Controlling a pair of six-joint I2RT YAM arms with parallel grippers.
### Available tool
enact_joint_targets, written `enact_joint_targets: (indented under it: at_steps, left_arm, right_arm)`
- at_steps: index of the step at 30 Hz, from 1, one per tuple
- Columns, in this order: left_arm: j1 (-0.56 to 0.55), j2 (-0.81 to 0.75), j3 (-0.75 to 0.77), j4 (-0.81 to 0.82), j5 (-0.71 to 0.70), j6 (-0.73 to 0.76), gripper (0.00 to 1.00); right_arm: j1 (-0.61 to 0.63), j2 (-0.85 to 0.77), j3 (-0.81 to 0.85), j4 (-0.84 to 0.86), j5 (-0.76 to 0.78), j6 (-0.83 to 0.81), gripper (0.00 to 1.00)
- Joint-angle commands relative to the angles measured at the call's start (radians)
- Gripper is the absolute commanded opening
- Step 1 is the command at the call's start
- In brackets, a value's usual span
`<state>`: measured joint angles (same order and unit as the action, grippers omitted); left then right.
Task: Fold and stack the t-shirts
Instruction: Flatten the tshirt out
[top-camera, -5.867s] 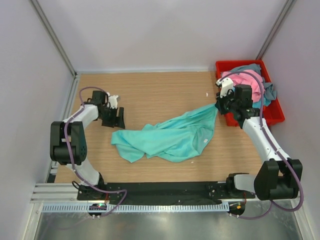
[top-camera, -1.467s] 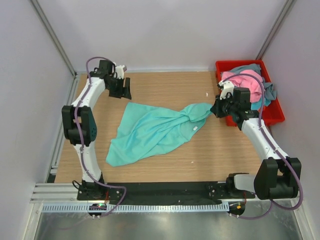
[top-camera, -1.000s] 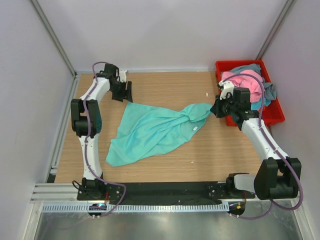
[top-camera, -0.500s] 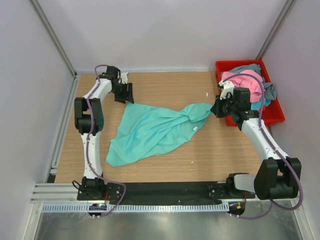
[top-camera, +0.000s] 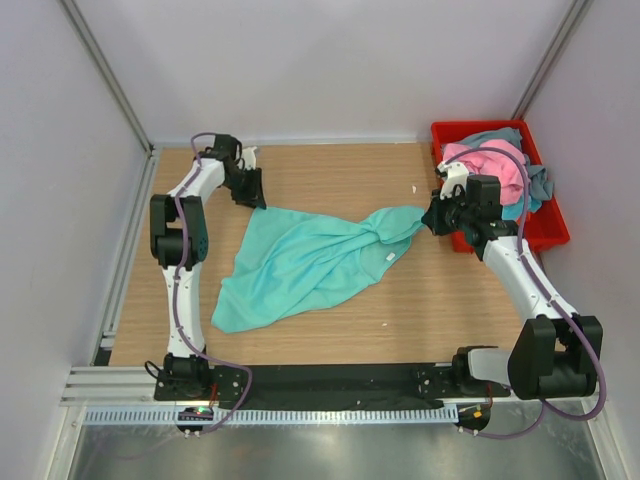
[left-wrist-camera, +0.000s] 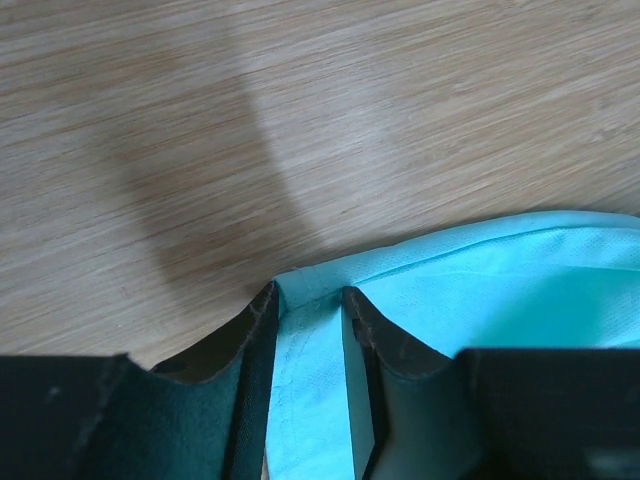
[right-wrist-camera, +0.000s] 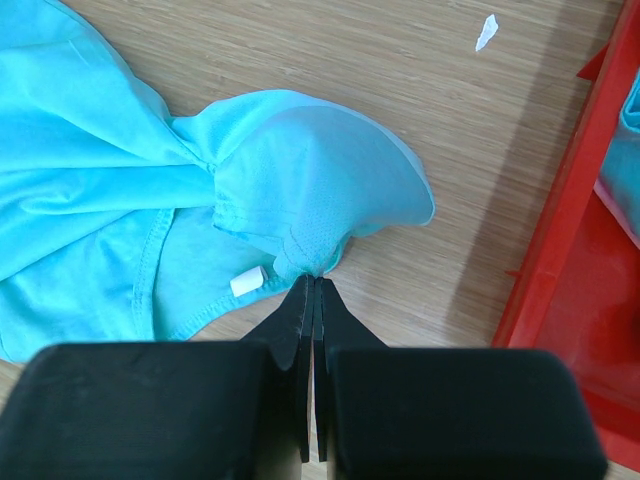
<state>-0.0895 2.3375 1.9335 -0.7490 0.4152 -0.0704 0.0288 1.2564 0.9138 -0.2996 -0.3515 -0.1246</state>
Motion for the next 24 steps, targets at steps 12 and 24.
enact_joint_targets:
  at_steps: [12, 24]
  left_arm:
    - [0.004, -0.13, -0.077, 0.045, 0.028, -0.003, 0.0]
    - [0.002, -0.757, -0.271, 0.051, 0.033, 0.035, 0.0]
  right_arm:
    - [-0.001, -0.02, 0.033, 0.04, 0.062, 0.009, 0.01]
    - [-0.003, 0.018, 0.39, -0.056, 0.143, 0.045, 0.01]
